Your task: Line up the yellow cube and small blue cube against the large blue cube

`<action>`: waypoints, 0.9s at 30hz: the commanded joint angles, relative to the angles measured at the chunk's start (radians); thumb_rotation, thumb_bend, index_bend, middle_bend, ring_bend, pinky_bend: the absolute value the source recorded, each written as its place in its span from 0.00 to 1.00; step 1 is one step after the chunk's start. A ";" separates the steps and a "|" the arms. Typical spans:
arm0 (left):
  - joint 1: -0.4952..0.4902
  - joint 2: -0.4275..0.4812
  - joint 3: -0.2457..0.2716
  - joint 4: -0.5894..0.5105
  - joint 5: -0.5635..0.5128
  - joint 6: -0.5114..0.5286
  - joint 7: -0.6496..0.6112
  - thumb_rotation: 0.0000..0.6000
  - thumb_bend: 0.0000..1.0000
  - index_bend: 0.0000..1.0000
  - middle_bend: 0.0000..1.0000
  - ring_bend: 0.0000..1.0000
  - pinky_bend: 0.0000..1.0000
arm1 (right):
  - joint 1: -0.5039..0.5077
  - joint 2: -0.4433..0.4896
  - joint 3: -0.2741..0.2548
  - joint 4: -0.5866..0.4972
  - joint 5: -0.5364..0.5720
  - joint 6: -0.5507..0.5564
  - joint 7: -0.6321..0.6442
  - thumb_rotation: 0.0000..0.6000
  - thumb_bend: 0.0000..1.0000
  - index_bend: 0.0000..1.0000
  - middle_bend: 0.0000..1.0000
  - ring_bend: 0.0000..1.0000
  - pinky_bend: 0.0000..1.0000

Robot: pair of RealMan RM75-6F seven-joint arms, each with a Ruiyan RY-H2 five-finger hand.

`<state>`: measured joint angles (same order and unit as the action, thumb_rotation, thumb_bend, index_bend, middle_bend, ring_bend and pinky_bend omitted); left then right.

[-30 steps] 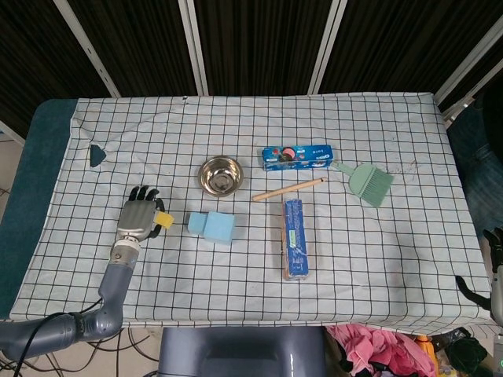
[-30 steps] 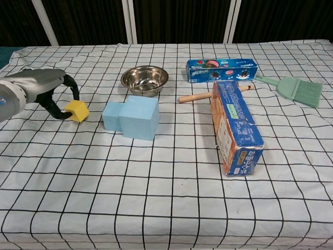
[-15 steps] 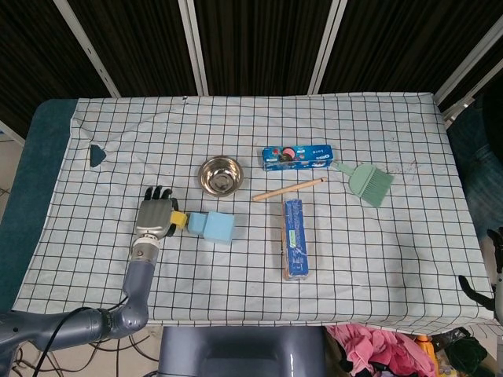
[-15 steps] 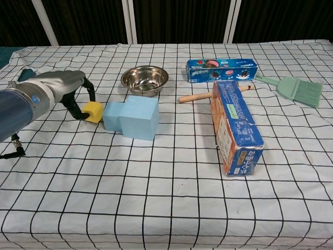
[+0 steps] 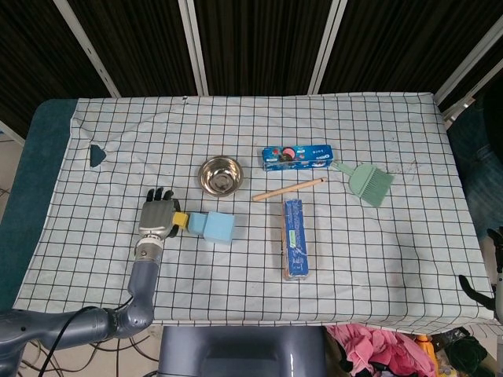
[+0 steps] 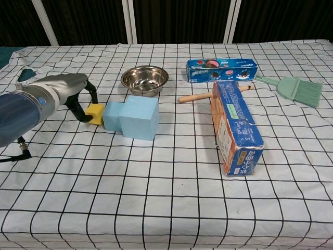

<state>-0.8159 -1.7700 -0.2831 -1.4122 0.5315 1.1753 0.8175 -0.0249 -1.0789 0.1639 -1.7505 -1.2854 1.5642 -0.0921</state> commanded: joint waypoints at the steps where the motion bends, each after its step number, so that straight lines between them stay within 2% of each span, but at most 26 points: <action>1: -0.004 -0.005 -0.003 -0.001 -0.003 0.005 0.004 1.00 0.33 0.45 0.15 0.00 0.00 | 0.001 0.000 0.001 0.001 0.001 -0.001 0.001 1.00 0.18 0.10 0.05 0.20 0.12; 16: -0.025 -0.037 -0.006 0.018 -0.015 0.011 0.027 1.00 0.33 0.44 0.14 0.00 0.00 | 0.000 0.004 0.002 0.002 0.003 -0.004 0.012 1.00 0.18 0.10 0.05 0.20 0.12; 27: -0.027 -0.033 0.000 0.014 -0.008 0.005 0.031 1.00 0.25 0.33 0.14 0.00 0.00 | 0.000 0.004 0.002 0.000 0.002 -0.004 0.010 1.00 0.18 0.10 0.05 0.20 0.12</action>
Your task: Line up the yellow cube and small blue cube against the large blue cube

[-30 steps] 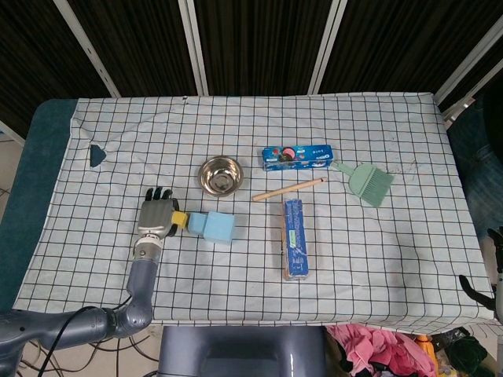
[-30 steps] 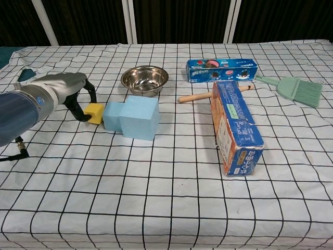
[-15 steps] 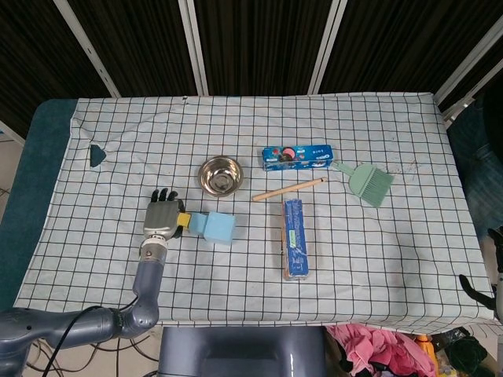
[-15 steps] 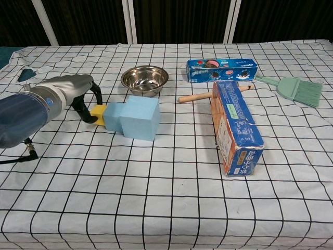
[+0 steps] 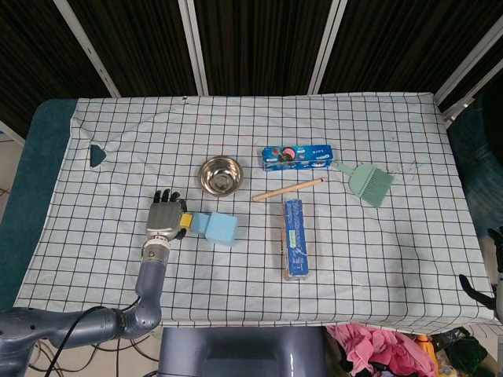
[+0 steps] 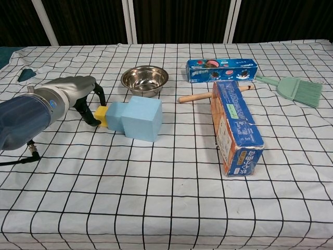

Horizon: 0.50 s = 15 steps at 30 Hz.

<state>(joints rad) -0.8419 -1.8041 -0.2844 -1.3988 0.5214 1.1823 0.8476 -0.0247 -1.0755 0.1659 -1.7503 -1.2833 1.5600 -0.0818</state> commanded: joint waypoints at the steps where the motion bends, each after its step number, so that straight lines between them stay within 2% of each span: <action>1: -0.001 0.002 0.004 0.001 0.005 -0.004 0.001 1.00 0.24 0.31 0.14 0.00 0.00 | 0.000 0.000 0.000 -0.001 0.001 0.000 0.000 1.00 0.18 0.10 0.05 0.20 0.12; 5: 0.000 0.006 0.010 0.001 0.017 -0.005 -0.002 1.00 0.22 0.21 0.12 0.00 0.00 | -0.001 0.001 0.001 -0.001 0.002 0.000 0.000 1.00 0.18 0.10 0.05 0.20 0.12; 9: 0.013 0.022 0.022 -0.019 0.055 0.016 -0.017 1.00 0.22 0.20 0.12 0.00 0.00 | -0.001 0.002 0.001 -0.002 0.001 0.000 0.001 1.00 0.18 0.10 0.05 0.20 0.12; 15: 0.064 0.094 0.075 -0.073 0.148 0.056 -0.055 1.00 0.23 0.20 0.12 0.00 0.00 | 0.000 0.000 0.001 -0.002 0.002 0.000 -0.002 1.00 0.18 0.10 0.05 0.20 0.12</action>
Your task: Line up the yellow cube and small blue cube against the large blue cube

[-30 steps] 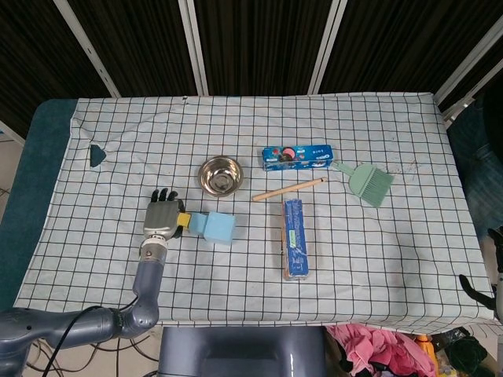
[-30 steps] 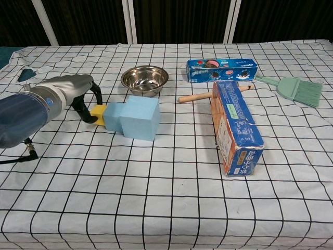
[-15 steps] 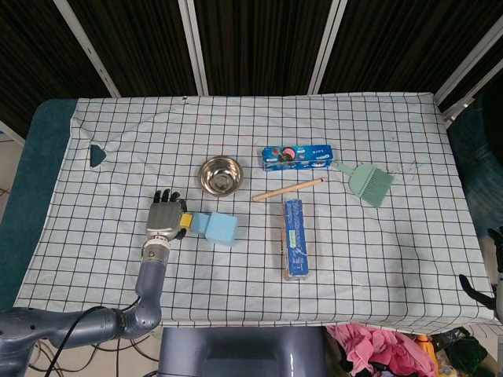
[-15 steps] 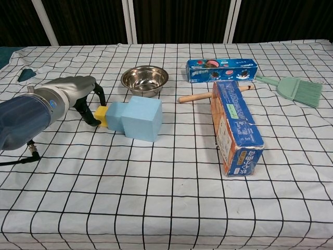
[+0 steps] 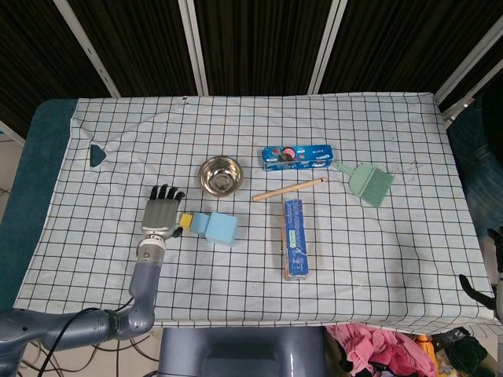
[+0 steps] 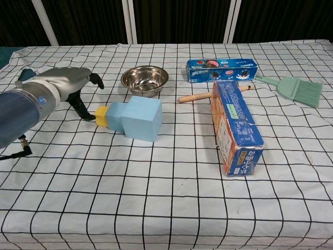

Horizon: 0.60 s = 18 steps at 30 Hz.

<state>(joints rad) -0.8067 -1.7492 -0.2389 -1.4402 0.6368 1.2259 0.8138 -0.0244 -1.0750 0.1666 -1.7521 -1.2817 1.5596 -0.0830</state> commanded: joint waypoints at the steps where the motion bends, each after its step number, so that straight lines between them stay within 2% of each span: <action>1: 0.039 0.056 0.041 -0.045 0.042 0.010 -0.028 1.00 0.23 0.20 0.12 0.00 0.00 | 0.000 0.000 0.000 -0.001 -0.001 0.001 -0.002 1.00 0.18 0.10 0.05 0.20 0.12; 9: 0.097 0.172 0.111 -0.127 0.081 -0.066 -0.095 1.00 0.24 0.23 0.12 0.00 0.00 | 0.001 -0.005 -0.003 -0.006 -0.004 0.004 -0.020 1.00 0.18 0.10 0.05 0.20 0.12; 18: 0.092 0.192 0.124 -0.139 0.078 -0.127 -0.110 1.00 0.24 0.25 0.12 0.00 0.00 | 0.001 -0.005 -0.002 -0.007 -0.003 0.006 -0.021 1.00 0.18 0.10 0.05 0.20 0.12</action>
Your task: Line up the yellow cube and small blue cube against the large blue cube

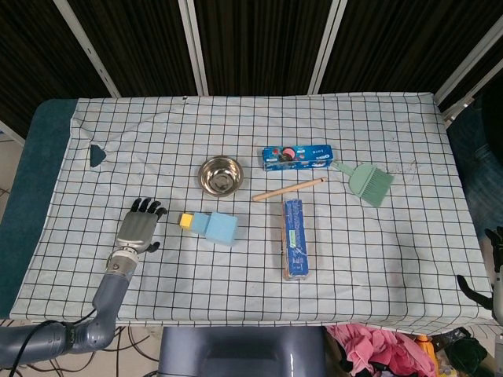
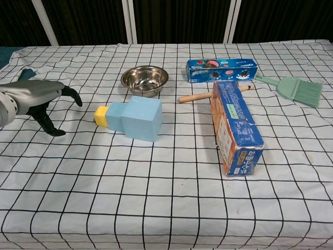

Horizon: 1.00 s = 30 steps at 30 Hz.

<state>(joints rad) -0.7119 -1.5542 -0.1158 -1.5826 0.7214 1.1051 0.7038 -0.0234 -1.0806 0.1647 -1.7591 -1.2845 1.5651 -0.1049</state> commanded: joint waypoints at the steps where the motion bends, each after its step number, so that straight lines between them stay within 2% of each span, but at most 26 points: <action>1: -0.004 -0.006 0.000 0.005 -0.011 -0.009 0.000 1.00 0.24 0.25 0.12 0.00 0.00 | 0.000 0.001 0.000 0.000 0.000 0.001 0.002 1.00 0.18 0.10 0.05 0.20 0.12; 30: -0.043 -0.072 -0.005 0.039 -0.045 -0.036 0.018 1.00 0.24 0.21 0.12 0.00 0.00 | -0.003 0.003 0.004 0.001 0.001 0.003 0.012 1.00 0.18 0.10 0.05 0.20 0.12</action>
<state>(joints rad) -0.7548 -1.6261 -0.1206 -1.5433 0.6760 1.0693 0.7216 -0.0261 -1.0774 0.1684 -1.7581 -1.2833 1.5685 -0.0934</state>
